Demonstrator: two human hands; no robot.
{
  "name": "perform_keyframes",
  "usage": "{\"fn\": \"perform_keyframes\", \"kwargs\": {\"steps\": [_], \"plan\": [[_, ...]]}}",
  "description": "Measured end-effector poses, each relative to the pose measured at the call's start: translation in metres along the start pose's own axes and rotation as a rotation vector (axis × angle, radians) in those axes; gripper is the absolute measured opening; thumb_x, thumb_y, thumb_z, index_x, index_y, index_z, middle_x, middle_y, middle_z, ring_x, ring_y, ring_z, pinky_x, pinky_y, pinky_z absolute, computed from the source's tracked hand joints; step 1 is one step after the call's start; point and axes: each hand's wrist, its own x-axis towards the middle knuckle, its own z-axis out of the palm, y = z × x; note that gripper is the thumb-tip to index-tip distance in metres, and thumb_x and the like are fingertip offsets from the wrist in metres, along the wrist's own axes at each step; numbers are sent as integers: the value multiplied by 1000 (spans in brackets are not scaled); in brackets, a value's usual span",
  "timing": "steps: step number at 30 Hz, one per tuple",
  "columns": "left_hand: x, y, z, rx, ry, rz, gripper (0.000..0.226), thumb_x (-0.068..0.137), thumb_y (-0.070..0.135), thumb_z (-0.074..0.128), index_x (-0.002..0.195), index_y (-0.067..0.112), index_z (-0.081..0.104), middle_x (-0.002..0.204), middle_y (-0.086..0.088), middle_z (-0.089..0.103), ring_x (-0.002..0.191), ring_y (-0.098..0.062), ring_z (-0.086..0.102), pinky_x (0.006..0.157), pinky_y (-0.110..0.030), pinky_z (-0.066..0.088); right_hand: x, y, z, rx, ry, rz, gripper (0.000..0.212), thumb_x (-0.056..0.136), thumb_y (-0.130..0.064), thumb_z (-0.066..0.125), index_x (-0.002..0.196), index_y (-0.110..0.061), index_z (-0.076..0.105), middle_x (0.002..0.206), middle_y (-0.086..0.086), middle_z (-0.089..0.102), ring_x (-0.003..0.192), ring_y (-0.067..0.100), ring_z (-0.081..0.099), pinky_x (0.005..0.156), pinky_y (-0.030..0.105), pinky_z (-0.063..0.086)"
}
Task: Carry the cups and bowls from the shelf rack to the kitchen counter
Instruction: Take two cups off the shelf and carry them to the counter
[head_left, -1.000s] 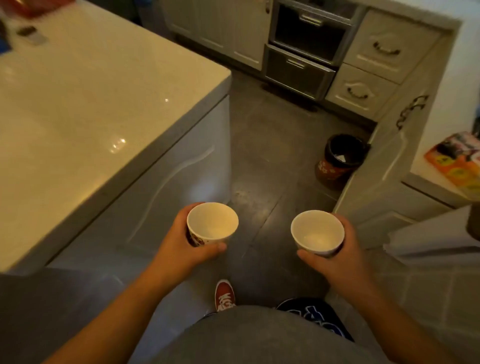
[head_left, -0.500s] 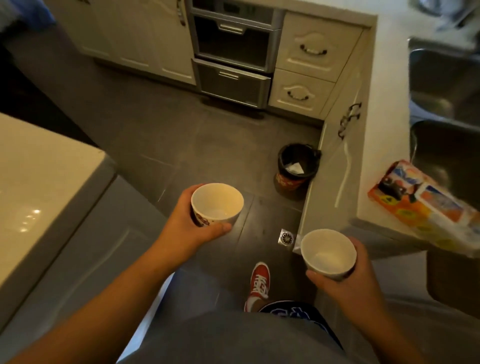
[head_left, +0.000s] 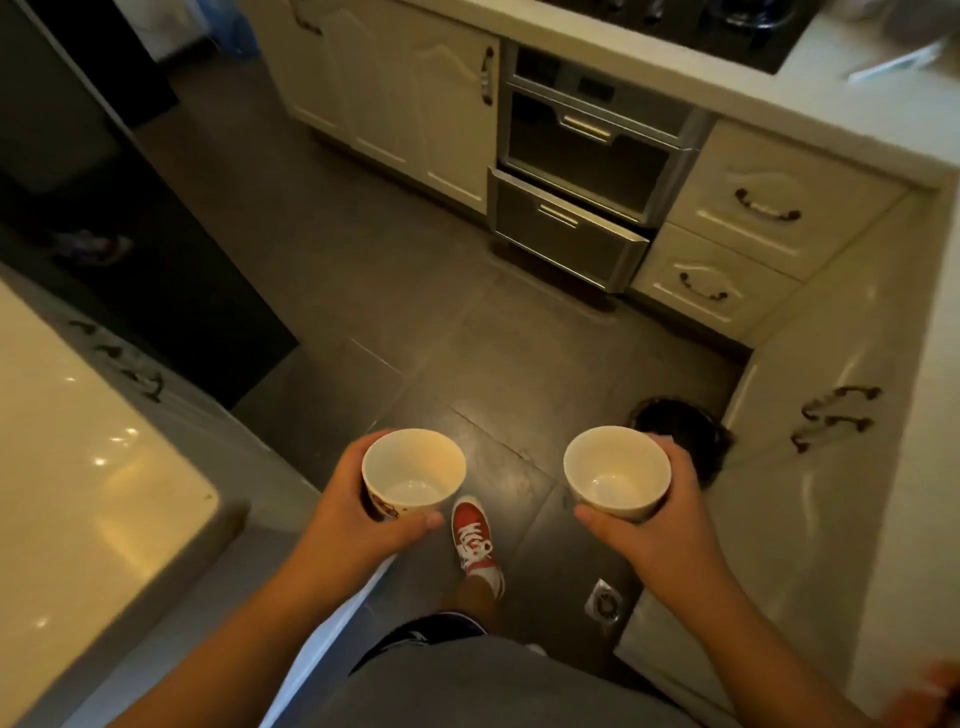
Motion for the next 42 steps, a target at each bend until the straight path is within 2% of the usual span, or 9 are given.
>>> {"fn": "perform_keyframes", "kwargs": {"steps": [4, 11, 15, 19, 22, 31, 36, 39, 42], "plan": [[74, 4, -22, -62, 49, -4, 78, 56, 35, 84, 122, 44, 43, 110, 34, 56, 106, 8, 56, 78, -17, 54, 83, -28, 25, -39, -43, -30, 90, 54, -31, 91, 110, -67, 31, 101, -53, 41, 100, -32, 40, 69, 5, 37], [168, 40, -21, -151, 74, 21, 80, 56, 30, 93, 121, 44, 47, 111, 34, 59, 104, 8, 58, 75, -8, 52, 178, -66, 12, -69, -24, -37, 91, 51, -26, 92, 115, -57, 34, 102, -50, 44, 99, -23, 46, 75, 15, 40], [220, 66, -18, -140, 11, 28, 81, 53, 41, 88, 120, 50, 44, 110, 38, 55, 106, 13, 53, 73, -3, 48, 219, -69, -7, -88, 9, -17, 92, 52, -19, 93, 121, -46, 38, 111, -29, 51, 102, -1, 53, 84, 31, 47], [289, 88, -12, -164, -42, 15, 82, 58, 26, 91, 122, 47, 44, 109, 35, 56, 105, 14, 53, 73, -5, 49, 265, -65, -20, -102, 9, 18, 91, 52, -13, 93, 123, -37, 41, 115, -10, 54, 108, 17, 54, 87, 37, 48], [344, 103, -5, -160, -27, 23, 82, 56, 33, 90, 120, 51, 43, 106, 40, 53, 105, 16, 51, 69, -3, 48, 310, -64, -23, -94, -11, 37, 90, 54, -8, 92, 125, -32, 42, 118, -3, 54, 107, 19, 55, 82, 32, 48], [450, 123, -23, -159, 167, -36, 85, 53, 40, 93, 123, 52, 47, 115, 25, 59, 108, 0, 59, 73, -17, 56, 476, -107, 2, -54, -205, -17, 90, 52, -18, 93, 117, -49, 39, 112, -25, 51, 101, -1, 53, 72, 13, 42], [474, 119, -57, -147, 301, -90, 87, 51, 44, 92, 124, 48, 46, 113, 29, 58, 107, 6, 57, 72, -9, 53, 561, -155, 59, -90, -366, -105, 90, 50, -31, 91, 108, -69, 33, 102, -49, 44, 102, -9, 51, 71, 11, 43], [493, 112, -85, -138, 375, -130, 82, 51, 49, 88, 119, 57, 43, 110, 39, 54, 105, 16, 52, 68, -3, 50, 606, -184, 106, -113, -439, -163, 91, 50, -35, 90, 111, -67, 31, 101, -51, 41, 103, -17, 47, 71, 11, 43], [521, 102, -119, -141, 436, -154, 81, 50, 49, 85, 117, 56, 42, 106, 45, 51, 103, 20, 50, 68, -1, 48, 648, -210, 159, -115, -483, -207, 92, 51, -34, 89, 123, -51, 35, 105, -46, 44, 103, -23, 45, 69, 9, 44]]}}
